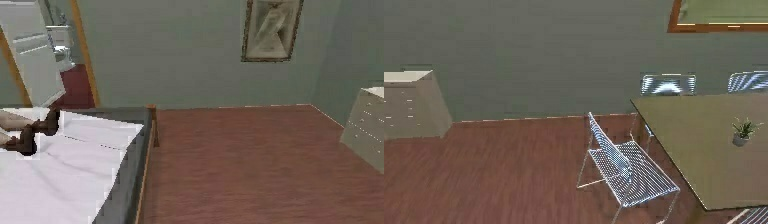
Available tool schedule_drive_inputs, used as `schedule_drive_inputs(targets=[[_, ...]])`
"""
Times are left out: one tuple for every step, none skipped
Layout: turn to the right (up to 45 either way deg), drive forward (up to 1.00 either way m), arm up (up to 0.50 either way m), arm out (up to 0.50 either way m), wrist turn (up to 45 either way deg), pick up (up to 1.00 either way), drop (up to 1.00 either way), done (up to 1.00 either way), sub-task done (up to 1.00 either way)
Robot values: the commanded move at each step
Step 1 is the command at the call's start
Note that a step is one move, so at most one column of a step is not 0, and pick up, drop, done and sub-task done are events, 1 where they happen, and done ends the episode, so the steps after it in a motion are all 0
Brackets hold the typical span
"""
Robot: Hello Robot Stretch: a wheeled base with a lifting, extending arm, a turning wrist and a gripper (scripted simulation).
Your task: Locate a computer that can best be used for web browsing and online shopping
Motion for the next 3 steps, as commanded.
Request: schedule_drive_inputs(targets=[[0.0, 0.45, 0.0, 0.0, 0.0, 0.0, 0.0, 0.0, 0.0], [45.0, 0.0, 0.0, 0.0, 0.0, 0.0, 0.0, 0.0, 0.0], [24.0, 0.0, 0.0, 0.0, 0.0, 0.0, 0.0, 0.0, 0.0]])
